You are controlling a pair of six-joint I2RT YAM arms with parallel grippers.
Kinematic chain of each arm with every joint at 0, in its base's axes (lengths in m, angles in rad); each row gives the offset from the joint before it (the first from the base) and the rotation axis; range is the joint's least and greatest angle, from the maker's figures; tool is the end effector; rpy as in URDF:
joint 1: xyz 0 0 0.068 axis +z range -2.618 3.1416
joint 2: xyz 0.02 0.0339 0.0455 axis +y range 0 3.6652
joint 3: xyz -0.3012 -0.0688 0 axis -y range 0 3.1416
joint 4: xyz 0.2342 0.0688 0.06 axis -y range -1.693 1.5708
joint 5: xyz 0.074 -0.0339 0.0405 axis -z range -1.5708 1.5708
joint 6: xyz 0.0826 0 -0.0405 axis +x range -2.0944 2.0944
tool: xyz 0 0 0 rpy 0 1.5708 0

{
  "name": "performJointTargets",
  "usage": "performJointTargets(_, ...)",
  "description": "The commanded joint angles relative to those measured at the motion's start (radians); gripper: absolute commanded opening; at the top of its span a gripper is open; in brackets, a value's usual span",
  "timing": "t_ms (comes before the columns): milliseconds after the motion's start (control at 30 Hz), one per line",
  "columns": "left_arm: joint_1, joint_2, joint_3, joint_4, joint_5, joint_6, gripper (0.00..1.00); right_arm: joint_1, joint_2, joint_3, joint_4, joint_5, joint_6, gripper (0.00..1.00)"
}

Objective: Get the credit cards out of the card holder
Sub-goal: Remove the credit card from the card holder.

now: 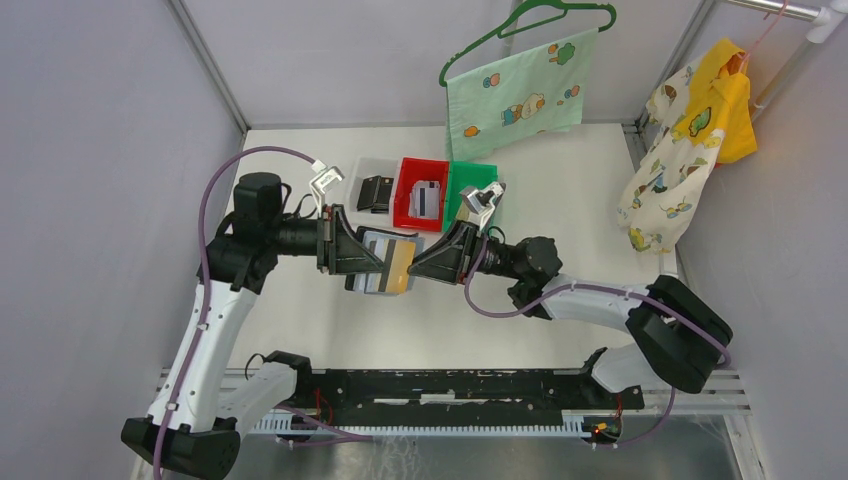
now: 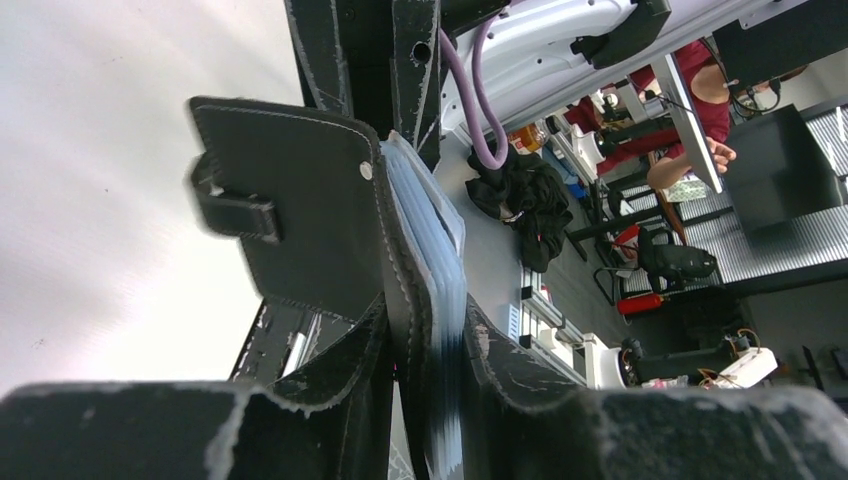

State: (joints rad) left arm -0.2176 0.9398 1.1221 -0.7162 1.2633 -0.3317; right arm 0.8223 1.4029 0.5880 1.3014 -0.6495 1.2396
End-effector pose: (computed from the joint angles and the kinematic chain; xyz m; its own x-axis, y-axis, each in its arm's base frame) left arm 0.1265 -0.1086 0.4078 -0.7520 0.0653 -0.6560 0.6574 0.1477 -0.7389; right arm 0.1659 0.2520 0.3466 -0.7924 0.2535 -0.5548 -0.6089 -0.2751 0.7440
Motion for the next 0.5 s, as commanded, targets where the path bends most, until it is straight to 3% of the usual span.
performJointTargets(0, -0.003, -0.019, 0.054, 0.023, 0.100, -0.002, 0.02, -0.002, 0.045, 0.057, 0.131, -0.012, 0.075, 0.33)
performJointTargets(467, -0.002, -0.027, 0.049, 0.008, -0.051, 0.031, 0.02, 0.010, 0.035, 0.081, 0.130, -0.029, 0.071, 0.50)
